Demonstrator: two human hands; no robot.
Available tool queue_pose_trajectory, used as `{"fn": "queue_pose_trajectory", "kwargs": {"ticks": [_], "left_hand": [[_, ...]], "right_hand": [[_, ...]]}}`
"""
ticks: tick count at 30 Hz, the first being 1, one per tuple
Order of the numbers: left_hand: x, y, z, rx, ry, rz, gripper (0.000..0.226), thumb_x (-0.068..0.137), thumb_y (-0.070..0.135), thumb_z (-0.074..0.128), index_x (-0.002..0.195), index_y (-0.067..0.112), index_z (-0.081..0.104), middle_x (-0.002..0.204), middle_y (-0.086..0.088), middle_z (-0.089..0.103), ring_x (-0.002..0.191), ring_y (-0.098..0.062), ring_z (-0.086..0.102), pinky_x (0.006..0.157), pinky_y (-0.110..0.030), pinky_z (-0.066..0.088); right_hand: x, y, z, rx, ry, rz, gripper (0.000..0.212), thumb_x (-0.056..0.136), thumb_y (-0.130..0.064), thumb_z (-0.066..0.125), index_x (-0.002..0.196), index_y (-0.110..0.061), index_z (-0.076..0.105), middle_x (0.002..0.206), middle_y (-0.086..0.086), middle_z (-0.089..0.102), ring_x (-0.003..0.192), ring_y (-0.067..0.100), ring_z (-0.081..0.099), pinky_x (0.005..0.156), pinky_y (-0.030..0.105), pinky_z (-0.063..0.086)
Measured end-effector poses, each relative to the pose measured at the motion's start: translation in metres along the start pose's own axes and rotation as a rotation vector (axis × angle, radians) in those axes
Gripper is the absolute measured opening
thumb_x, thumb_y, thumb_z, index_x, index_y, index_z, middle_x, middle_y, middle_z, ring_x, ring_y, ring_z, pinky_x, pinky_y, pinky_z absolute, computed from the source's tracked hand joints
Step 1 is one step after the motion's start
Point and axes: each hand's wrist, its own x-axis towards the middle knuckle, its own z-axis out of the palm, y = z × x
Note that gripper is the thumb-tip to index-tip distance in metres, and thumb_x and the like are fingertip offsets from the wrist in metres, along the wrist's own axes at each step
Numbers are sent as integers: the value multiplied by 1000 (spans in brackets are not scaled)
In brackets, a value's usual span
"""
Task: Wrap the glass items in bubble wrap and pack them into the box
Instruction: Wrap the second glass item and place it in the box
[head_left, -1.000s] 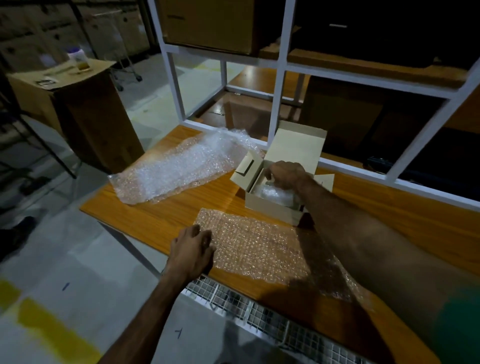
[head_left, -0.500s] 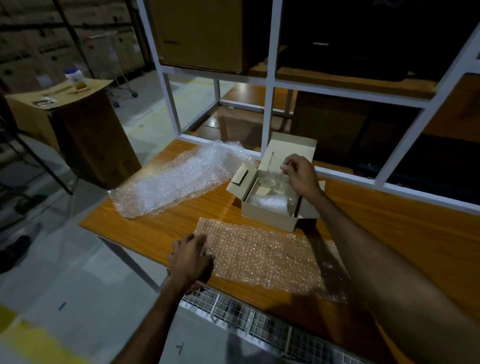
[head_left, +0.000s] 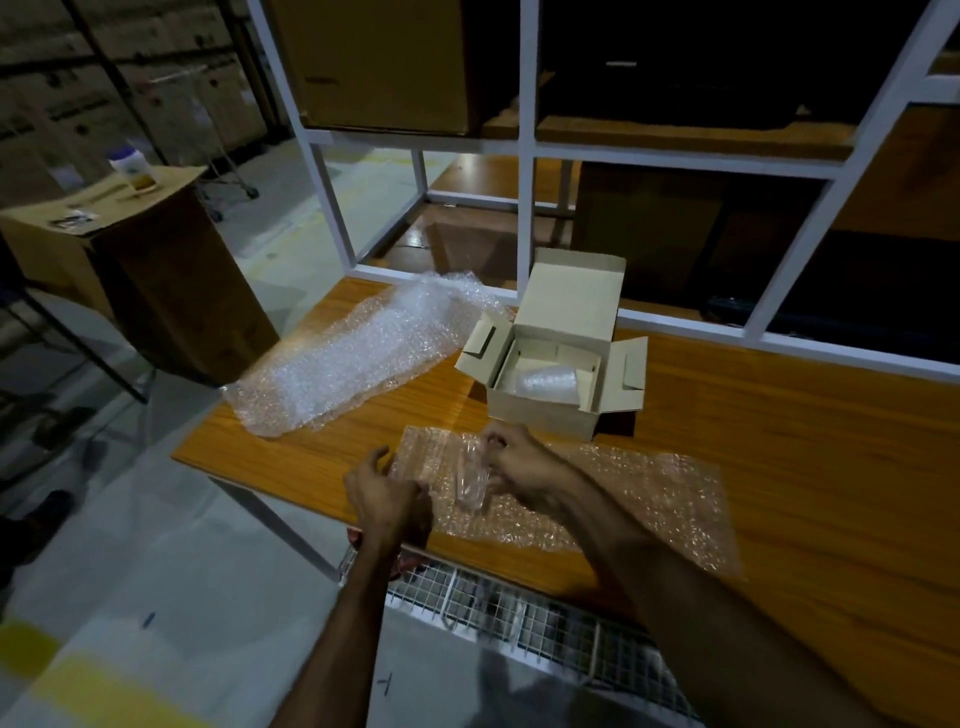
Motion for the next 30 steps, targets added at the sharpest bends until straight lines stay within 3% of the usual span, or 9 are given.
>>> {"fn": "queue_pose_trajectory", "kwargs": {"ticks": [2,4,6,9,13,15,19,26,30], "left_hand": [[-4,0,-2,-62,20,-6,77,80,-18,76,147,11,54,147,-15,58,85,-12,64,58,-22,56],[-6,0,-8,-116,17,-3,68,85,-11,75,145,12,54,141,-12,62,96,-15,68,71,-31,62],[-6,1,-15,-150,4,2,58,88,-6,75,141,11,57,127,-11,67,92,-16,69,77,-37,63],[-4,-1,-22,-158,-19,2,56,85,-7,76,136,10,62,109,-7,70,92,-19,70,85,-47,64],[-4,-7,-25,-254,-85,-26,50,86,-7,78,131,6,62,92,-6,71,86,-20,71,72,-36,61],[-7,-10,-24,-277,-109,-36,48,88,-7,75,132,7,61,96,-5,70,87,-17,70,67,-28,56],[-11,-9,-25,-361,-132,-50,42,91,-5,71,129,9,62,105,-5,69,92,-17,69,68,-28,55],[-12,-5,-23,-413,-128,-55,23,90,0,74,111,9,69,110,-10,72,99,-24,71,71,-33,59],[-16,1,-18,-509,-207,-109,23,91,-4,70,112,4,67,111,-16,72,99,-31,72,76,-40,63]], "right_hand": [[4,1,10,15,-42,42,10,106,-11,49,106,-11,59,113,14,55,79,21,58,60,31,56],[12,2,15,-34,-57,78,11,107,-13,50,109,-12,60,103,12,55,66,13,49,52,26,43],[22,3,16,-75,-62,118,12,107,-18,51,112,-15,62,98,10,58,61,11,47,51,27,37],[38,4,17,-129,-71,162,14,105,-19,54,113,-12,63,102,11,61,63,11,50,54,29,41],[48,1,20,-130,-72,218,20,98,-10,55,115,-7,65,105,13,61,65,13,51,55,29,41],[49,-2,23,-99,-73,228,22,95,-4,54,114,-3,66,102,13,59,63,14,50,54,28,41],[55,-4,29,-94,-77,229,20,97,-5,55,113,0,66,101,14,62,61,13,52,49,26,41],[57,5,32,-261,-17,159,33,104,-40,59,110,-10,71,95,9,67,63,14,51,52,29,42],[59,11,36,-302,53,55,42,99,-47,65,105,-6,71,85,7,62,67,19,50,57,33,41]]}}
